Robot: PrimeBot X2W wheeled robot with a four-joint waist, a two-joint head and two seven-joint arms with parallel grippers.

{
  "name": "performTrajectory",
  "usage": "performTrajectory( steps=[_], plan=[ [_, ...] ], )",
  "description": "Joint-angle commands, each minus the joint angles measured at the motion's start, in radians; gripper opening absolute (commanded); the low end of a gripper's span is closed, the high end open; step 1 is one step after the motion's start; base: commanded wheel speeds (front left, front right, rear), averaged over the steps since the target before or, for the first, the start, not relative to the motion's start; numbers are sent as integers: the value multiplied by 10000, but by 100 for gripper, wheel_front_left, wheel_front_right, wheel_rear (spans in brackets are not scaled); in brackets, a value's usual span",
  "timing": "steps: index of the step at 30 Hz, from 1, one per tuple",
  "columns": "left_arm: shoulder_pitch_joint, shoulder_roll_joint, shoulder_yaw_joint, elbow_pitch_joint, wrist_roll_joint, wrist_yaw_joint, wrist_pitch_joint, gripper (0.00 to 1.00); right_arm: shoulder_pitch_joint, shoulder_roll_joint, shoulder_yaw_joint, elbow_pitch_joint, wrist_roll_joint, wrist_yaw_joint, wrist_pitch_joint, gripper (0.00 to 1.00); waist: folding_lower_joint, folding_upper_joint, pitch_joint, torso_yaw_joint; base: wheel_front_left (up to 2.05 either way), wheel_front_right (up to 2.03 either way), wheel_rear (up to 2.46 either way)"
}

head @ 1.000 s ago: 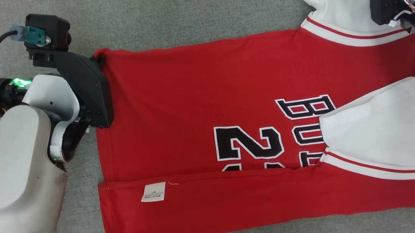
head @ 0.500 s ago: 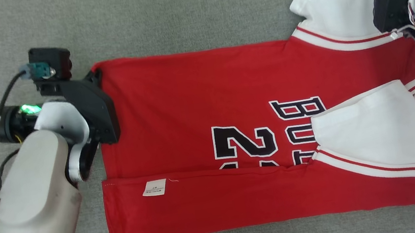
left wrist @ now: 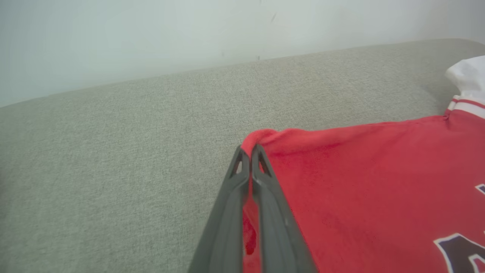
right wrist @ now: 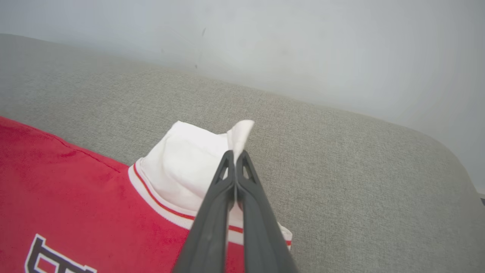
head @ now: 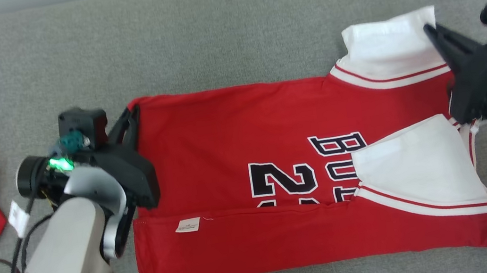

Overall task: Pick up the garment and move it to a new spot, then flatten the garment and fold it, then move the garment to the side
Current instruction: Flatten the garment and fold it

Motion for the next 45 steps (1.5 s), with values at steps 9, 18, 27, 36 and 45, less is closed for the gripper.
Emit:
performTrajectory(
  steps=[9,18,27,36,45],
  plan=[
    [1651,355,-308,-288,349,164,-1278,0,2474,-88,-843,-1188,-402,4,-1030,0,0,-1,-1084,-183,0,0,0],
    [2761,424,-490,-354,360,336,-1871,0,4197,42,-1363,-2152,-747,4,-338,0,0,-1,-1521,-392,0,0,0],
    [3575,450,-580,-231,197,534,-2093,0,5364,111,-1748,-2895,-965,4,310,0,0,-1,-1921,-467,0,0,0],
    [3979,491,-534,62,76,718,-2124,0,6317,267,-2057,-3314,-1290,4,875,0,0,-1,-2060,-545,0,0,0],
    [4384,358,-246,221,-207,1095,-2651,100,7059,362,-1859,-3413,-1391,4,1741,100,0,-1,-2316,-585,0,0,0]
  ],
)
